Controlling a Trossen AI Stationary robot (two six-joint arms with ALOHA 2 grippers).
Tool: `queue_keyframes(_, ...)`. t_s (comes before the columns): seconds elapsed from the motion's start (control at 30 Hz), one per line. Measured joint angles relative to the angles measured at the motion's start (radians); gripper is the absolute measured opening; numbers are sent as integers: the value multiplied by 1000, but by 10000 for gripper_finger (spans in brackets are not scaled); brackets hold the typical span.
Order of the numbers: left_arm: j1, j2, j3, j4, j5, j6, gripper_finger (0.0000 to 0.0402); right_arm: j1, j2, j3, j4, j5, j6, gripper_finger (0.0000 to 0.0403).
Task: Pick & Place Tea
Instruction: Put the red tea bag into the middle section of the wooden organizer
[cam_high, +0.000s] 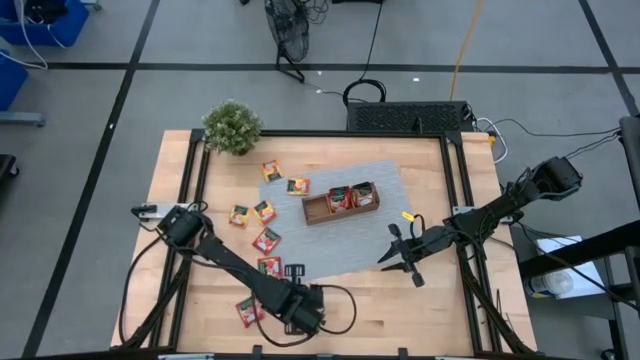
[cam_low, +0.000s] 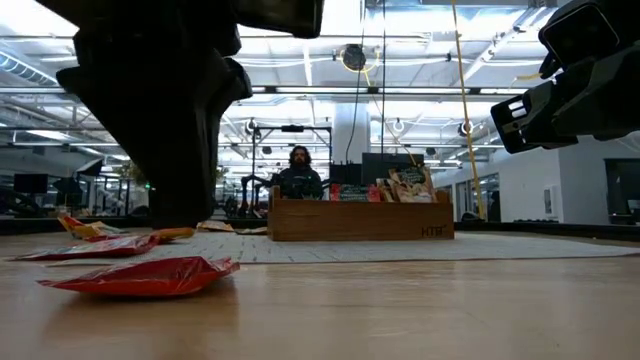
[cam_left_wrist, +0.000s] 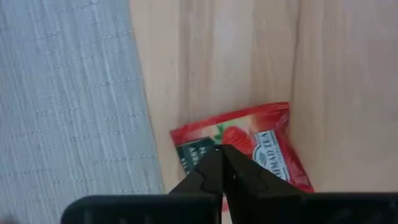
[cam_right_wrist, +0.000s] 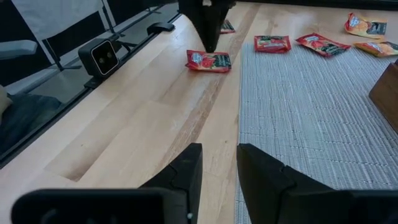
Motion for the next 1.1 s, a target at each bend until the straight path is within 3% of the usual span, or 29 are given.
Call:
queue_keyframes(0.13, 50, 0, 0, -90, 27, -89, 37, 0, 0, 0, 0, 0, 0, 91)
queue_keyframes(0.23, 86, 0, 0, -138, 120, -169, 77, 0, 0, 0, 0, 0, 0, 91)
queue_keyframes(0.4, 74, 0, 0, 47, 254, -126, 160, 0, 0, 0, 0, 0, 0, 91)
queue_keyframes(0.53, 54, 5, 0, 91, 240, -104, 205, 0, 0, 0, -2, 0, 0, 91)
queue_keyframes(1.0, 35, 101, 4, 75, 201, -201, 216, 0, 0, 0, -4, 0, 0, 91)
queue_keyframes(1.1, 36, 102, 4, 74, 206, -208, 200, 0, 0, 0, -4, 0, 0, 91)
